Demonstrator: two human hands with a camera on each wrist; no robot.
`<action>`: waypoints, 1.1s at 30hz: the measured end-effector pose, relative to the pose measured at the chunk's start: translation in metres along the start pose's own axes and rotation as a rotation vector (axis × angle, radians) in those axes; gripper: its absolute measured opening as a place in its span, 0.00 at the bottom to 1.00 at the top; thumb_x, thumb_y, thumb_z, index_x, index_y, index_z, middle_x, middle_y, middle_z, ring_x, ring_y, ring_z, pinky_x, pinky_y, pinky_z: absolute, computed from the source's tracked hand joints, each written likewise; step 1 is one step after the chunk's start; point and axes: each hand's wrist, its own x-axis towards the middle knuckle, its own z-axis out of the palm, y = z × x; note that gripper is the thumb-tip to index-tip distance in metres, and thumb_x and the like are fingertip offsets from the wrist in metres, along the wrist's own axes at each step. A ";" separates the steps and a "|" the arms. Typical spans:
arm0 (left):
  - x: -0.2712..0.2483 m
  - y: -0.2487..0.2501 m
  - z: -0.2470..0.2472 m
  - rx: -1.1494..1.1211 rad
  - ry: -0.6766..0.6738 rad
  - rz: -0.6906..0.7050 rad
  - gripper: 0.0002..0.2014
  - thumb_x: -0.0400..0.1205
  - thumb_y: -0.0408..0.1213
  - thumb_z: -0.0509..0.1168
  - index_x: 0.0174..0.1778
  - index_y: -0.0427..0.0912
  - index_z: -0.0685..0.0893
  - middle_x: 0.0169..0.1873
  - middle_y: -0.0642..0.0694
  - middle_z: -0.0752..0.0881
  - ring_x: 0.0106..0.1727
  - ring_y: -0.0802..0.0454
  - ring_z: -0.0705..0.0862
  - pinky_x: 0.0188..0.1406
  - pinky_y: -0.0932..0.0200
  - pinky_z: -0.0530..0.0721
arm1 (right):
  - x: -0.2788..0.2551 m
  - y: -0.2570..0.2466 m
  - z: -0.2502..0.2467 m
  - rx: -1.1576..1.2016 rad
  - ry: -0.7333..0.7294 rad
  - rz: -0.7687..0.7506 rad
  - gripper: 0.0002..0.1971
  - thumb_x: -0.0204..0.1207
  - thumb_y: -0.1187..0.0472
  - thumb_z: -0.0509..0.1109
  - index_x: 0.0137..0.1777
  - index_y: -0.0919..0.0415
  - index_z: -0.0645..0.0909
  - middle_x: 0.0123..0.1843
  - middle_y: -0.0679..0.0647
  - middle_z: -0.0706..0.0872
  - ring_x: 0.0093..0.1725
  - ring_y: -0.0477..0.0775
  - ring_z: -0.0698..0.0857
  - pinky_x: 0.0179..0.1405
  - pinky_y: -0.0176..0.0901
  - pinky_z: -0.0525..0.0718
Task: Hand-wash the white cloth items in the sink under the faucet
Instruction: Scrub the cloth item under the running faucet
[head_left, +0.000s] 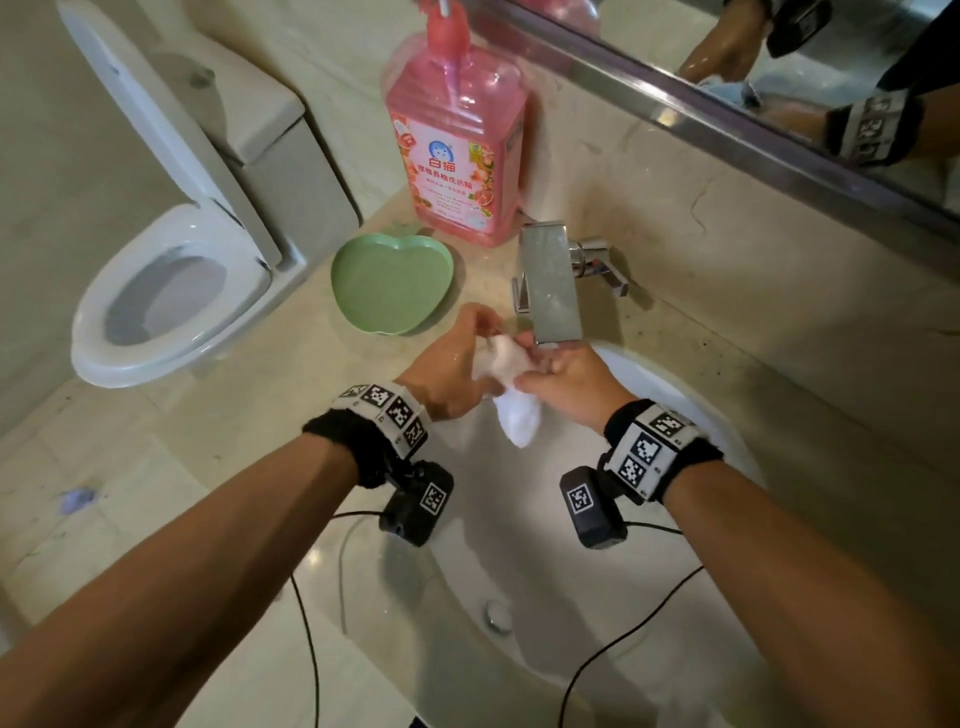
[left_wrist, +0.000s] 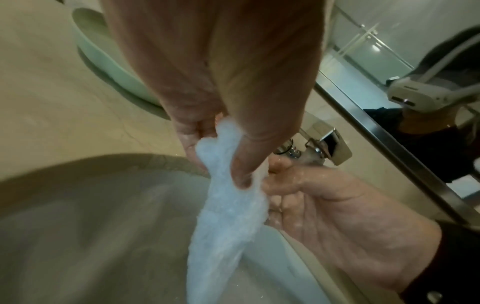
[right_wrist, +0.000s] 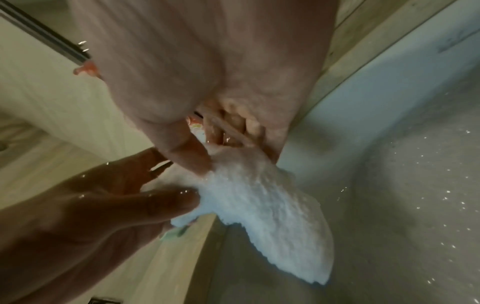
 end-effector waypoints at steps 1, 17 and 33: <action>-0.002 -0.002 0.000 0.026 0.015 -0.001 0.32 0.73 0.30 0.77 0.68 0.39 0.68 0.60 0.48 0.77 0.64 0.47 0.79 0.66 0.54 0.76 | -0.001 -0.001 0.003 -0.008 -0.007 -0.022 0.13 0.73 0.72 0.76 0.53 0.55 0.87 0.49 0.48 0.91 0.50 0.43 0.89 0.47 0.29 0.84; 0.006 0.001 0.011 0.468 -0.119 0.123 0.17 0.80 0.56 0.68 0.54 0.47 0.87 0.49 0.49 0.83 0.56 0.44 0.80 0.54 0.50 0.74 | -0.021 0.007 -0.034 -0.458 0.074 -0.141 0.10 0.72 0.62 0.75 0.52 0.61 0.84 0.46 0.55 0.87 0.45 0.54 0.85 0.41 0.47 0.81; 0.016 0.026 0.025 -0.514 0.010 -0.385 0.10 0.81 0.46 0.67 0.50 0.43 0.87 0.50 0.43 0.90 0.48 0.48 0.90 0.50 0.50 0.89 | -0.016 0.010 0.000 -0.366 0.192 -0.145 0.34 0.65 0.58 0.84 0.71 0.59 0.76 0.63 0.56 0.84 0.59 0.53 0.84 0.55 0.46 0.85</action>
